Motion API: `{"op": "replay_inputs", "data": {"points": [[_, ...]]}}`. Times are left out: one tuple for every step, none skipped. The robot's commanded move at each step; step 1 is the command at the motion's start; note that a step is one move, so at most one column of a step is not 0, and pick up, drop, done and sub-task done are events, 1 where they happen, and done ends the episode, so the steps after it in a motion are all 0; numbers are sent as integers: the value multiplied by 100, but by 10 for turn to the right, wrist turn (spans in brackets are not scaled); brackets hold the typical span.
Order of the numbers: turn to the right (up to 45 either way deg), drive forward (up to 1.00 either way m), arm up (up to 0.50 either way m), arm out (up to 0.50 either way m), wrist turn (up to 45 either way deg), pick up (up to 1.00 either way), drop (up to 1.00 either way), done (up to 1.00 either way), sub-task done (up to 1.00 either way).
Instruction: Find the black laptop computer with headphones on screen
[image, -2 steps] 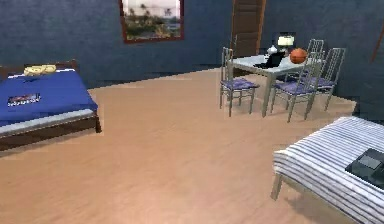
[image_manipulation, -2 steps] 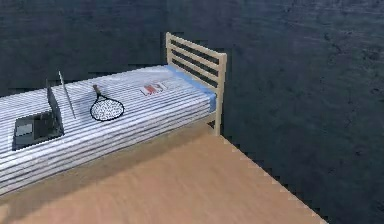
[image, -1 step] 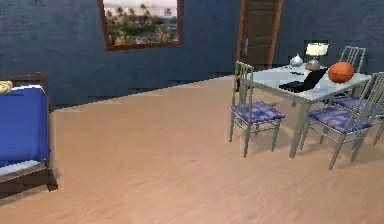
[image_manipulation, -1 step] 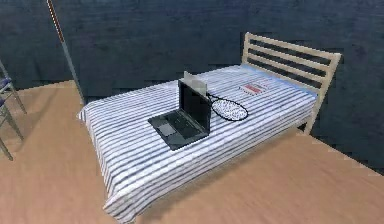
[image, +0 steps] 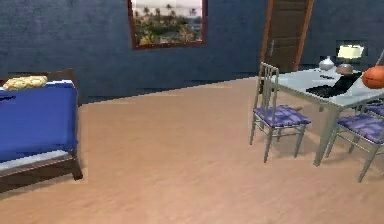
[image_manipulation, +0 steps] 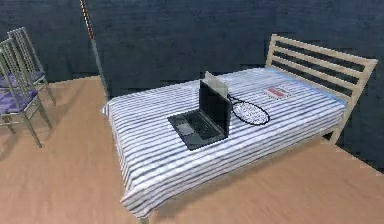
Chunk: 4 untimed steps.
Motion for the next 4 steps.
{"op": "replay_inputs", "data": {"points": [[0, 25, 0, 0, 0, 0, 0, 0, 0], [150, 0, 0, 0, 0, 0, 0, 0, 0], [0, 45, 0, 0, 0, 0, 0, 0, 0], [450, 0, 0, 0, 0, 0, 0, 0, 0]]}}
